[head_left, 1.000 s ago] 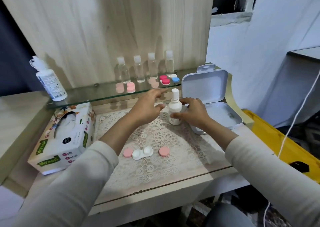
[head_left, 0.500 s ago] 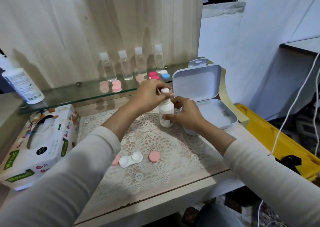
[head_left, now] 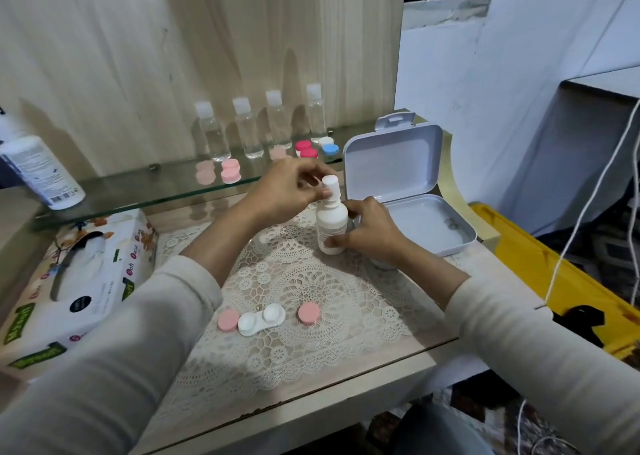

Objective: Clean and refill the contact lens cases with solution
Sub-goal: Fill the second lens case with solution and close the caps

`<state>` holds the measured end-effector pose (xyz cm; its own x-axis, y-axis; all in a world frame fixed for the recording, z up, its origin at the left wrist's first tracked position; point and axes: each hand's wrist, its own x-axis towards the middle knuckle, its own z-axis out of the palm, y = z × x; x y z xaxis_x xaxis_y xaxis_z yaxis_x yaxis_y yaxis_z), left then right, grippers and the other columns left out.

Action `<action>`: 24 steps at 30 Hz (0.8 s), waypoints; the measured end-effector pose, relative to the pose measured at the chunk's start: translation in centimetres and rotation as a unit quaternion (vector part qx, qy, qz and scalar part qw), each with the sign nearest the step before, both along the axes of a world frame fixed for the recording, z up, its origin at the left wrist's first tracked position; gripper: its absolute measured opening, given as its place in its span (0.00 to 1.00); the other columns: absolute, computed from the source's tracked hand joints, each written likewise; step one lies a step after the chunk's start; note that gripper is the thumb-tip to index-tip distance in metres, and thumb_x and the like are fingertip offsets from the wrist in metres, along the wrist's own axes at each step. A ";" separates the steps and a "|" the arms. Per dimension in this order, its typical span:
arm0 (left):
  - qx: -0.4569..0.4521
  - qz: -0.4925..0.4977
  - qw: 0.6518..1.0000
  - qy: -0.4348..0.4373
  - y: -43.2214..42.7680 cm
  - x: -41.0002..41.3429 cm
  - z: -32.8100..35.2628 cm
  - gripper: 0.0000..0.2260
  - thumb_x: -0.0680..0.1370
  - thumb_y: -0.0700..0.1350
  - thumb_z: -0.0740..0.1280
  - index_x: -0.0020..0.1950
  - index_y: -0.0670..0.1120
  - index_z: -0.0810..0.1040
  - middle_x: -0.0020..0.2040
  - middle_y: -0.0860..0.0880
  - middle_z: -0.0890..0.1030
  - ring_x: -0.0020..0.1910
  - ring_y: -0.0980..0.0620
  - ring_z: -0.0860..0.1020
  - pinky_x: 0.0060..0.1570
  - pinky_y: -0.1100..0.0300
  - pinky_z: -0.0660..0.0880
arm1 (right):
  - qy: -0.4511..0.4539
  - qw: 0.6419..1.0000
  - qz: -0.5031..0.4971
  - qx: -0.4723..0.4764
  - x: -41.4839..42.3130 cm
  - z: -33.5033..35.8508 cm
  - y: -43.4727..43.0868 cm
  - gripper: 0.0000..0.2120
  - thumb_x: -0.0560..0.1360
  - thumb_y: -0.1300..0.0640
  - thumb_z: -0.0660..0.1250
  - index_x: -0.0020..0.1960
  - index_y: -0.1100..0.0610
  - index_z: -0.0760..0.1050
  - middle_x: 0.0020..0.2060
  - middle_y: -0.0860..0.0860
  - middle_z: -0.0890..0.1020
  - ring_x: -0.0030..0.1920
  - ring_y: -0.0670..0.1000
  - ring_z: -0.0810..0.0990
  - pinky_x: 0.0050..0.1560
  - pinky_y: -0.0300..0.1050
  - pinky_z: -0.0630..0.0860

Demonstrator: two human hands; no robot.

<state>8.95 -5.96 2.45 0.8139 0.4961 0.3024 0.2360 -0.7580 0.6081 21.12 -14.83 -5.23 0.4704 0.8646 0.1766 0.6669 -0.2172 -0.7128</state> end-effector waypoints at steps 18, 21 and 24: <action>-0.007 0.169 0.983 -0.066 -2.5 -10.8 -2.0 0.06 0.71 0.42 0.72 0.46 0.48 0.77 0.38 0.58 0.77 0.34 0.65 0.75 0.37 0.74 0.72 | -0.084 0.996 0.033 0.015 -2.9 1.9 -2.5 0.28 0.62 0.52 0.78 0.60 0.56 0.75 0.53 0.52 0.80 0.52 0.50 0.73 0.44 0.41 0.61; -0.007 0.210 0.977 -0.045 -3.4 -14.3 -4.3 0.06 0.71 0.39 0.72 0.45 0.46 0.77 0.37 0.57 0.77 0.33 0.65 0.76 0.36 0.75 0.72 | -0.108 0.992 0.066 0.019 -3.7 2.1 -3.0 0.28 0.63 0.55 0.77 0.61 0.57 0.74 0.56 0.51 0.80 0.55 0.51 0.74 0.46 0.38 0.61; -0.008 0.242 0.970 -0.027 -4.3 -17.3 -5.9 0.07 0.71 0.38 0.71 0.45 0.45 0.77 0.37 0.56 0.77 0.33 0.65 0.76 0.35 0.76 0.71 | -0.116 0.989 0.087 0.030 -4.5 2.0 -3.3 0.27 0.63 0.58 0.78 0.61 0.57 0.74 0.55 0.52 0.80 0.56 0.53 0.75 0.48 0.40 0.65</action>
